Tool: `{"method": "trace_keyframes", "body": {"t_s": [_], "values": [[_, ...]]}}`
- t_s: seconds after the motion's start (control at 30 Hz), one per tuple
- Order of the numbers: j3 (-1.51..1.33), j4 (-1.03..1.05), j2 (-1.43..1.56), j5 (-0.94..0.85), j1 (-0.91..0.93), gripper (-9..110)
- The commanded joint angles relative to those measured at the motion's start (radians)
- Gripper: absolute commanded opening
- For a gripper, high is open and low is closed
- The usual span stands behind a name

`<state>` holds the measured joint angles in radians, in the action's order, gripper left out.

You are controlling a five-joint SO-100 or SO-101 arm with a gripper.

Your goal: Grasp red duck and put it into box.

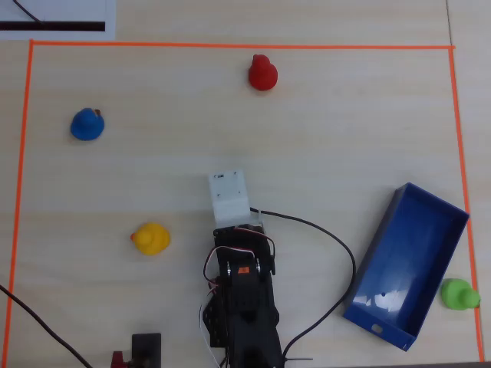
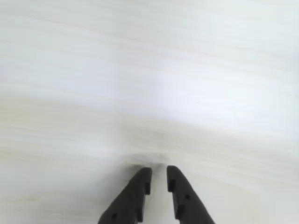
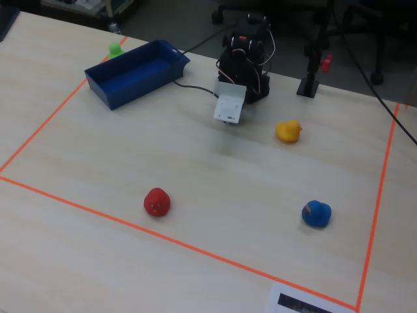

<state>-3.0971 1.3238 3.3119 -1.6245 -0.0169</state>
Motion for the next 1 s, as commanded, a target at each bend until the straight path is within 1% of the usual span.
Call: {"method": "trace_keyframes", "body": {"t_s": [0.0,0.73,0.83,0.97], "values": [[-0.002,0.029,0.0,0.003,-0.002,1],[-0.002,0.029,0.0,0.003,-0.002,1],[-0.002,0.029,0.0,0.005,-0.002,3],[-0.002,0.029,0.0,0.012,-0.002,3]]}}
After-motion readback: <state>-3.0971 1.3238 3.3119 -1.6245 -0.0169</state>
